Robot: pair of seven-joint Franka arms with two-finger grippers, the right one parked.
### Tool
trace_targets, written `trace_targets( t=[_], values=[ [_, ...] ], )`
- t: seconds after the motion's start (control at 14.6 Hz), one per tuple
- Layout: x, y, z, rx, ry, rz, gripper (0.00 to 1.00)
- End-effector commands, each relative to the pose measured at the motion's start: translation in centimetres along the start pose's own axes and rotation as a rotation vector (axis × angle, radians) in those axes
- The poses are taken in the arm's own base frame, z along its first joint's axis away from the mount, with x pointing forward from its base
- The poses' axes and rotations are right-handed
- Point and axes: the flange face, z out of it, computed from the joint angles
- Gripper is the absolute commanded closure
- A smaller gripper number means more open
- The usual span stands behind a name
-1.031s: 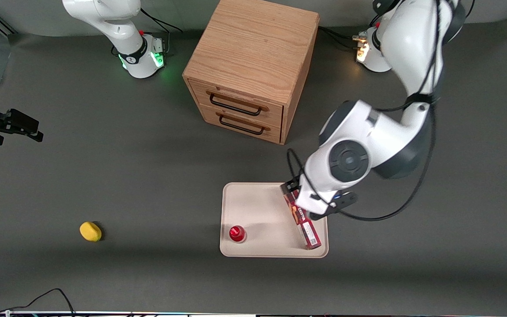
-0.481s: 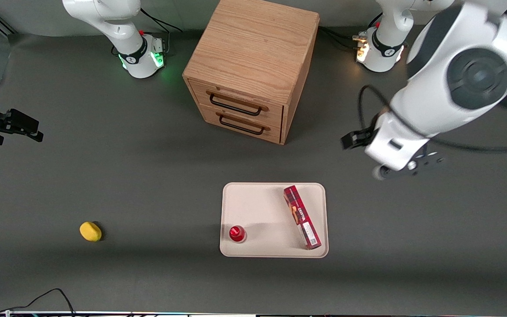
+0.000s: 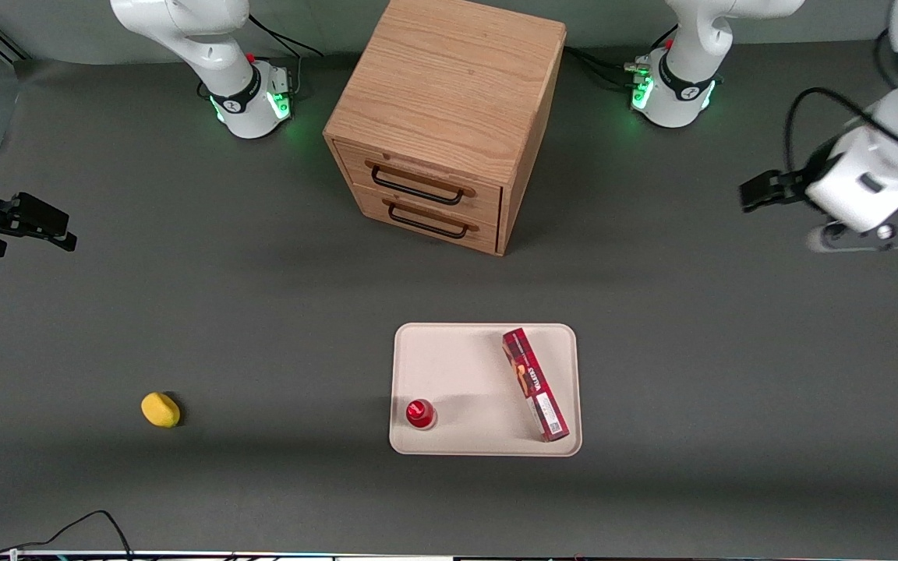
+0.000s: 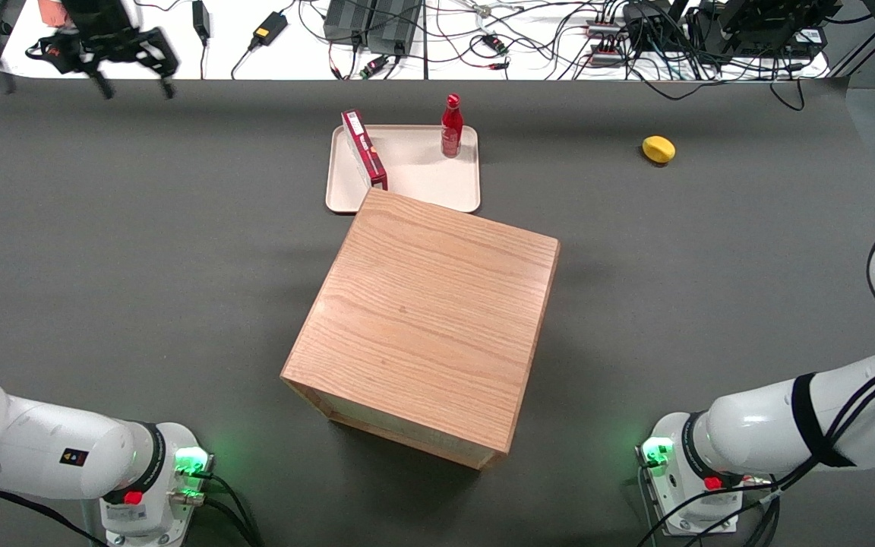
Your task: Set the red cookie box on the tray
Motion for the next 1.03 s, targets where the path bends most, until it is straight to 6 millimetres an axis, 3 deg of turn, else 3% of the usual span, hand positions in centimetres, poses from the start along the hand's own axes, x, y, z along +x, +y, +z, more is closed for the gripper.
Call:
trace_targets(
  t=[0.0, 0.21, 0.41, 0.55, 0.96],
  values=[
    [-1.0, -4.3, 0.9, -0.013, 0.016, 0.038, 0.0],
    [-0.7, -6.8, 0.3, 0.034, 0.05, 0.088, 0.0],
    [-1.0, -8.7, -2.2, 0.036, 0.089, 0.127, 0.0],
    [-1.1, -8.6, -3.5, 0.04, 0.112, 0.123, 0.0],
    [-2.0, -8.5, -4.9, 0.026, 0.101, 0.126, 0.0]
  ],
)
